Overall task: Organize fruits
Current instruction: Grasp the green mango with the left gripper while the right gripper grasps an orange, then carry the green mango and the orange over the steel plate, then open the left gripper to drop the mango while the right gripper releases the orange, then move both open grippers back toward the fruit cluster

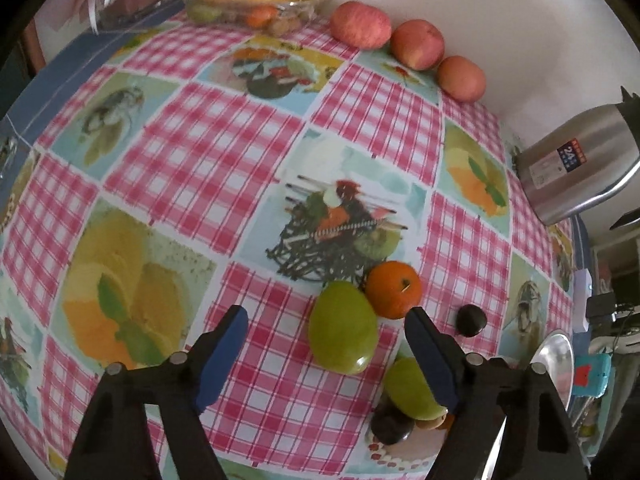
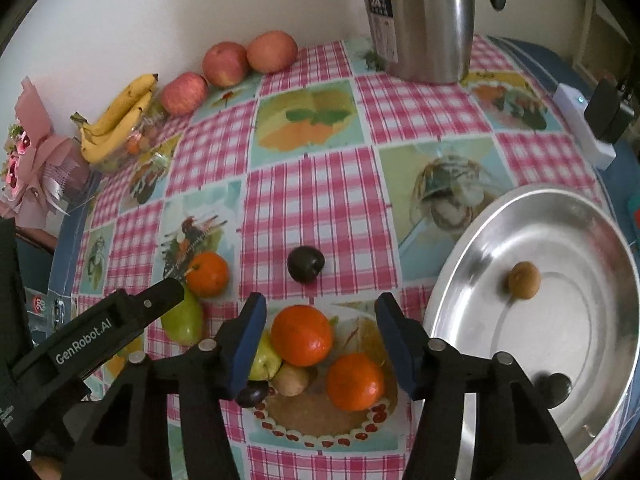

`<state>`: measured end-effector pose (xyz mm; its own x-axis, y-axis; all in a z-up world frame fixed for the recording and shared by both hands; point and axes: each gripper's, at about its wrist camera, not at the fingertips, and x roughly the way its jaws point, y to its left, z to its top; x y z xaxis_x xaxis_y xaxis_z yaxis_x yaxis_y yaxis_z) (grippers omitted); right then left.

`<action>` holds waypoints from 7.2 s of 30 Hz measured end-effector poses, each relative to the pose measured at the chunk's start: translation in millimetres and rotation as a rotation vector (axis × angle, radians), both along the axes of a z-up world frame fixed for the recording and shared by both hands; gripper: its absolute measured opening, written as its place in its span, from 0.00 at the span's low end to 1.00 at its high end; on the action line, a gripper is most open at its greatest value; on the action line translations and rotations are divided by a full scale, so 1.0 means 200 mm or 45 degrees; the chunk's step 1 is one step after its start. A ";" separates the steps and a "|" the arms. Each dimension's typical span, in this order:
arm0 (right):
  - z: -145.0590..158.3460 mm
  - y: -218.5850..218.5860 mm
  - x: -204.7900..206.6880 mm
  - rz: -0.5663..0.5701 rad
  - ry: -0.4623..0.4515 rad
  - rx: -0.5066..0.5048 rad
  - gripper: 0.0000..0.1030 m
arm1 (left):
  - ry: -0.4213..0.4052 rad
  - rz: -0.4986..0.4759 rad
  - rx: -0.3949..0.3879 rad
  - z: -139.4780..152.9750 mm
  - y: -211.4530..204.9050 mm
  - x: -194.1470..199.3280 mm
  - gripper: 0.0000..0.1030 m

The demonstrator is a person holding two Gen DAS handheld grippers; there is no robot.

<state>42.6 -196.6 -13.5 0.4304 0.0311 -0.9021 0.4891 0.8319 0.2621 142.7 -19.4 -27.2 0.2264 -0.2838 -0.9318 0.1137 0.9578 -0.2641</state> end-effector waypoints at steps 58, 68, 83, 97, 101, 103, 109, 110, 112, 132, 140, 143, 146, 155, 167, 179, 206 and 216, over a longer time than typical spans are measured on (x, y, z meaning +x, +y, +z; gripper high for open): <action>-0.02 -0.02 -0.03 -0.077 -0.096 0.181 0.38 | 0.058 0.028 -0.142 0.05 0.03 -0.01 0.41; 0.17 -0.03 -0.09 -0.078 -0.195 0.078 0.38 | -0.064 0.060 -0.209 0.26 0.11 -0.03 0.41; 0.22 -0.08 -0.15 -0.113 -0.110 -0.172 0.38 | -0.138 0.078 -0.190 0.33 0.13 -0.07 0.41; 0.19 -0.32 -0.33 -0.300 -0.042 -0.192 0.38 | -0.100 -0.148 -0.190 0.30 -0.18 -0.23 0.41; 0.18 -0.39 -0.39 -0.368 -0.023 -0.201 0.38 | -0.076 -0.248 -0.198 0.29 -0.31 -0.31 0.41; 0.19 -0.42 -0.43 -0.396 -0.028 -0.210 0.38 | -0.072 -0.303 -0.195 0.28 -0.37 -0.36 0.41; 0.20 -0.49 -0.51 -0.467 -0.026 -0.220 0.38 | -0.092 -0.457 -0.176 0.27 -0.55 -0.50 0.41; 0.20 -0.50 -0.52 -0.477 -0.027 -0.216 0.38 | -0.094 -0.474 -0.175 0.27 -0.57 -0.51 0.41; 0.19 -0.52 -0.55 -0.501 -0.026 -0.216 0.38 | -0.091 -0.515 -0.182 0.25 -0.62 -0.55 0.41; 0.02 -0.61 -0.60 -0.598 0.052 -0.158 0.39 | -0.113 -0.704 -0.121 0.07 -0.84 -0.69 0.41; -0.05 -0.61 -0.59 -0.591 0.113 -0.130 0.39 | -0.108 -0.717 -0.090 0.04 -0.87 -0.70 0.41; -0.07 -0.61 -0.59 -0.591 0.122 -0.123 0.39 | -0.109 -0.719 -0.089 0.04 -0.87 -0.70 0.41; -0.07 -0.61 -0.59 -0.591 0.127 -0.124 0.39 | -0.135 -0.726 -0.087 0.06 -0.87 -0.71 0.42; -0.04 -0.60 -0.57 -0.588 0.129 -0.132 0.39 | -0.143 -0.737 -0.090 0.07 -0.88 -0.71 0.42; 0.14 -0.56 -0.56 -0.567 0.025 -0.227 0.45 | -0.164 -0.709 -0.114 0.17 -0.83 -0.69 0.42; 0.14 -0.54 -0.55 -0.541 0.036 -0.221 0.45 | -0.139 -0.432 -0.118 0.22 -0.56 -0.43 0.42; 0.18 -0.25 -0.32 -0.268 -0.003 -0.201 0.58 | -0.128 -0.132 -0.032 0.21 -0.21 -0.19 0.66; 0.13 -0.23 -0.30 -0.235 0.048 -0.235 0.76 | -0.096 -0.117 0.028 0.15 -0.20 -0.18 0.84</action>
<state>-16.5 -243.4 13.0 0.3795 -0.2117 -0.9007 0.6436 0.7597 0.0926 106.1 -59.7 2.4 0.2700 -0.2861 -0.9194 0.2200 0.9479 -0.2304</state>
